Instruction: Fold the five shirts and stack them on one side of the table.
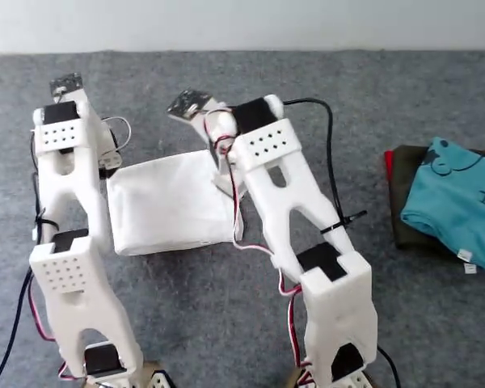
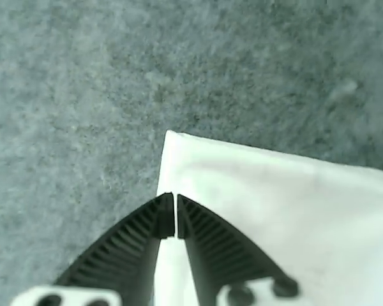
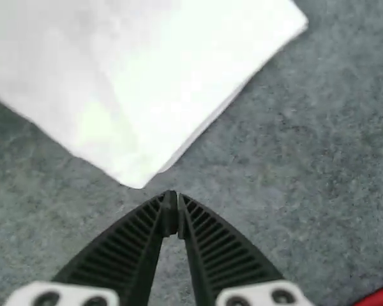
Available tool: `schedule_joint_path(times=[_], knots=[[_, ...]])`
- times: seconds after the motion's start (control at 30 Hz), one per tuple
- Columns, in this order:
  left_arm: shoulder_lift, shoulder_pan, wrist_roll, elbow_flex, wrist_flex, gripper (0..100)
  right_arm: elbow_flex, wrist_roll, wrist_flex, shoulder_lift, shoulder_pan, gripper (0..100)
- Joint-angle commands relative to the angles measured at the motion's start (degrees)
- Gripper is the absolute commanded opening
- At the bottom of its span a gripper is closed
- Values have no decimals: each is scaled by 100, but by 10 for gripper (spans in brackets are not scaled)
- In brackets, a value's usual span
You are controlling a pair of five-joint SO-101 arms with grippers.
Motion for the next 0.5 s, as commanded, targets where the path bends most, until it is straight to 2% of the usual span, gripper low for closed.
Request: schedule_joint_path(times=[0.0,0.1,0.17,0.23,0.33,0.47], knots=[[-659,-185,-246,136,185,13,378,62,242,-963,-198,9],[-1143,-554,-580,708,193,13,1134,18,242,-1525,-374,9],[-1600,-844,-809,1341,35,13,1837,-352,233,-1842,-444,9],[-2163,-1160,-1011,2211,-396,13,2259,-1275,171,-2018,-470,36],[-2971,-1486,-1152,3767,-1512,13,2356,-2980,-295,-2009,-497,166],[-3516,-1530,-1037,5226,-2593,13,2356,-4273,-1042,-1666,-840,324]])
